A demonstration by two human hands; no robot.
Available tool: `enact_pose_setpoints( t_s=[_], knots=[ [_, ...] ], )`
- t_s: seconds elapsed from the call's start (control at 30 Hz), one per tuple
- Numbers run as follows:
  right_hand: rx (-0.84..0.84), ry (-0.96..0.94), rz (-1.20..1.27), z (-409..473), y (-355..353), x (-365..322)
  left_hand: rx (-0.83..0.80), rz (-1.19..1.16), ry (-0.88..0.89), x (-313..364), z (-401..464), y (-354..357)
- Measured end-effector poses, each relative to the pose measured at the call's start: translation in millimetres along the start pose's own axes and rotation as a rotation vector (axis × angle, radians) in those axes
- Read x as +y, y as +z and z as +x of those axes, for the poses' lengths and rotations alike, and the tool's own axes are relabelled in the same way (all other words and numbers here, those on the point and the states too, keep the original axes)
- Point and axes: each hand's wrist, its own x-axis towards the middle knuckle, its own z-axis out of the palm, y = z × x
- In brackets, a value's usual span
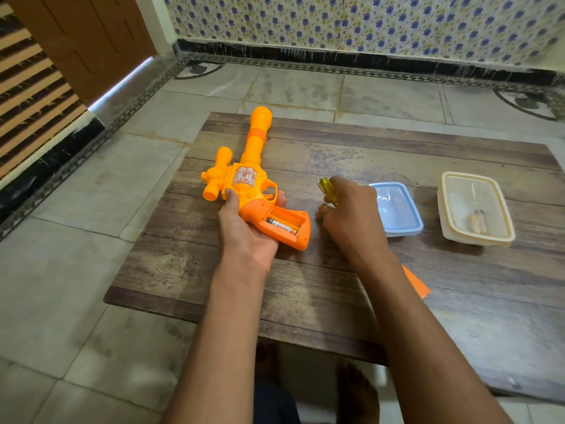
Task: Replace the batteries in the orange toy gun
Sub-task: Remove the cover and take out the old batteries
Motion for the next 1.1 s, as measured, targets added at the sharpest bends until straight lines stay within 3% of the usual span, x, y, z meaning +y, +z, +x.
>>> enact_pose_setpoints(
  t_s=[0.13,0.33,0.67,0.93,1.1],
  knots=[
    [0.007,-0.037,-0.01,0.8,0.3,1.7,0.005,0.008,-0.003,-0.5,-0.3,-0.4],
    [0.216,-0.23,0.19,-2.1,-6.1,-11.2,-0.018,0.021,0.001,-0.4,5.8,-3.9],
    [0.154,-0.314,0.665,-13.7,-23.8,-34.1,-0.039,0.1,0.002,-2.1,8.4,-6.0],
    [0.188,-0.335,0.716,-17.1,-30.5,-28.0,-0.018,0.085,-0.016,-0.9,8.9,-7.1],
    [0.122,-0.339,0.671,-22.7,-29.1,-26.9,-0.003,0.101,-0.016,0.7,8.2,-6.9]
  ],
)
